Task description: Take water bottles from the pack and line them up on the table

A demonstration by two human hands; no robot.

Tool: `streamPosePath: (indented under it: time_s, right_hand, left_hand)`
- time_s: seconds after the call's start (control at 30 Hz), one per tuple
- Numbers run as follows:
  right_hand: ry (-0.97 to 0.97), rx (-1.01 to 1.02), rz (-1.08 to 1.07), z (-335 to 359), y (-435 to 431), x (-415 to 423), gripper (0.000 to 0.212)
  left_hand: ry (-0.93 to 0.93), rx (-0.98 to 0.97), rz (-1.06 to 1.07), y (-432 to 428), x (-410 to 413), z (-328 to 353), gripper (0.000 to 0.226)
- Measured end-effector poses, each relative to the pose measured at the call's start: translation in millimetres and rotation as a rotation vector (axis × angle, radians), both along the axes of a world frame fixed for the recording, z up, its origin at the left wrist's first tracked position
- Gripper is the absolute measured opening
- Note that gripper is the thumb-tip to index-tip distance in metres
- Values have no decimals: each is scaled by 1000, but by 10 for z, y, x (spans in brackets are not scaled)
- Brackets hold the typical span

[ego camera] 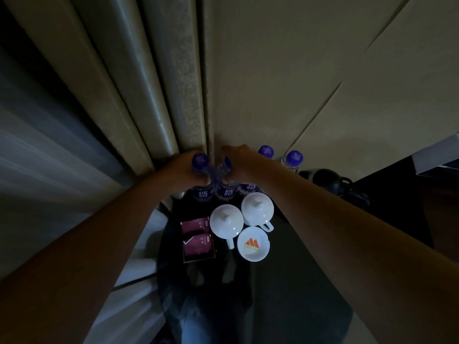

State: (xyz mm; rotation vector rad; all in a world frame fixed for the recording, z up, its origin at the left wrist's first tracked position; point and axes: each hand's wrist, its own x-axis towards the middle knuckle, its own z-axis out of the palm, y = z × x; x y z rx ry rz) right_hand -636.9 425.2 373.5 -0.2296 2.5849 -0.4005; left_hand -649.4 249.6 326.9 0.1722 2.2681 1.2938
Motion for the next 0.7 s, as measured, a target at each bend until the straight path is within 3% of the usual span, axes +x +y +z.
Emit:
streamPosePath:
  time_s: [0.23,0.33,0.5,0.63,0.7]
  right_hand:
    - [38,28,-28,38,-66,60,62]
    - [185,125,44,27,-65,160,58]
    - [206,80,38,80,6,294,54]
    - [309,54,-37,231,44,474,58]
    - [374,113,-45,293,17,617,51]
  left_hand:
    - [2,46,82,23,76,-27,59]
    - [125,30,94,3,145,94,83]
    - [333,-135,-26,-4,236,339,63]
    - [396,-164,-28,36,360,481,79]
    - [567,-279,-44,61,477,540,85]
